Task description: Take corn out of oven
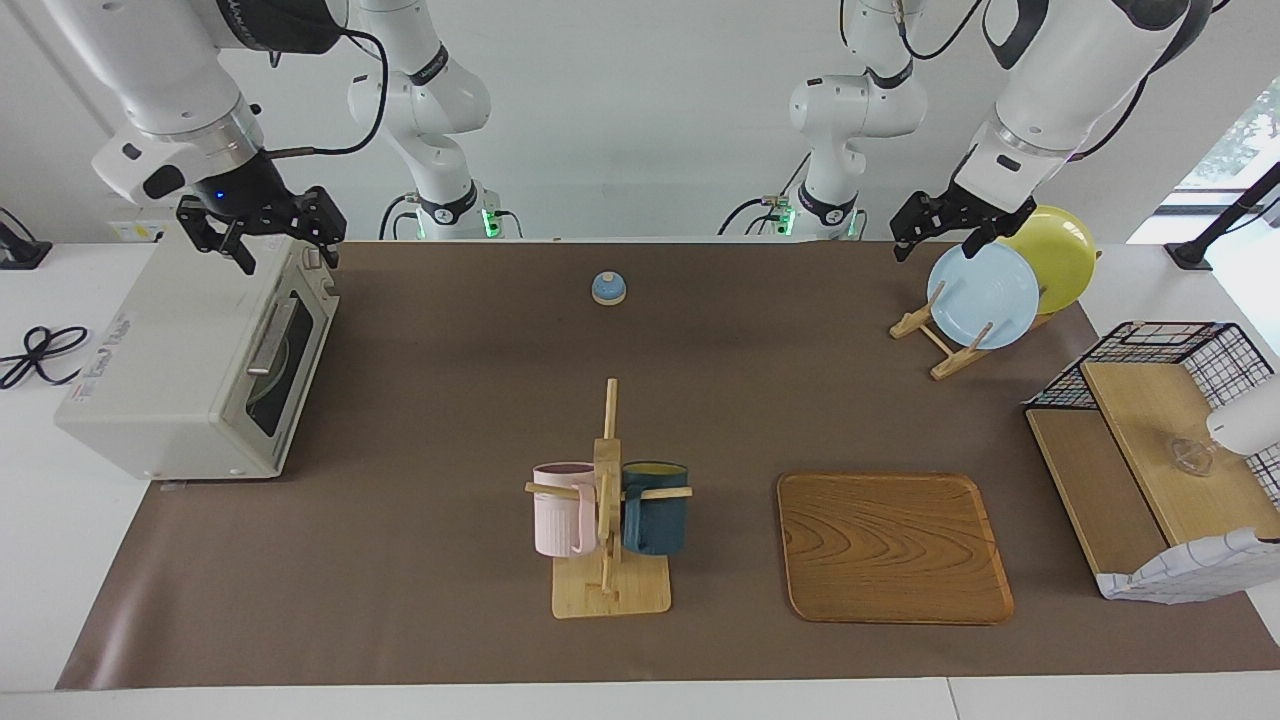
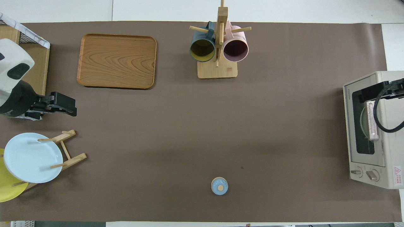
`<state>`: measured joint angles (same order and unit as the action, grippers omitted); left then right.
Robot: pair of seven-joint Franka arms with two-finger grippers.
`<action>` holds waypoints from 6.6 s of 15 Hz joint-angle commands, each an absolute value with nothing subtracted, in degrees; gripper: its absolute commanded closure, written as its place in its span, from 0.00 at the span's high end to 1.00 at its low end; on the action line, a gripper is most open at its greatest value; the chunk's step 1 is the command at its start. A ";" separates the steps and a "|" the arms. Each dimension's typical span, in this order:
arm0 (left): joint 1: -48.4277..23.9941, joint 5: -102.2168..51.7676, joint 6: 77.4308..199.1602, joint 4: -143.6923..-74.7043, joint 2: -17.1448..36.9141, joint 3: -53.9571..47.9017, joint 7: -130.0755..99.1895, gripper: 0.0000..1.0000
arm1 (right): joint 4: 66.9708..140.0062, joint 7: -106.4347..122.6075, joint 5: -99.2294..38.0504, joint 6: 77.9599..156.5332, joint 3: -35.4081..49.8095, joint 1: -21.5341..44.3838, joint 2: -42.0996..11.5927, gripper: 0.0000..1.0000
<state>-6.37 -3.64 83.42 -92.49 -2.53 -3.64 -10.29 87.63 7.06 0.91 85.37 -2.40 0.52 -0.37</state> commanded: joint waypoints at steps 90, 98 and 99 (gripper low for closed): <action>-6.07 -2.72 86.13 -92.90 -3.25 -4.22 -10.02 1.00 | 119.55 0.70 3.87 122.81 -1.93 7.65 -8.18 0.05; -6.33 -2.72 86.48 -92.90 -3.16 -4.22 -10.19 1.00 | 119.26 7.81 6.59 111.35 -2.37 -0.34 -1.23 0.70; -6.33 -2.72 86.57 -92.90 -3.16 -4.22 -10.20 1.00 | 119.44 8.00 6.68 111.71 -2.37 -0.70 -1.14 0.69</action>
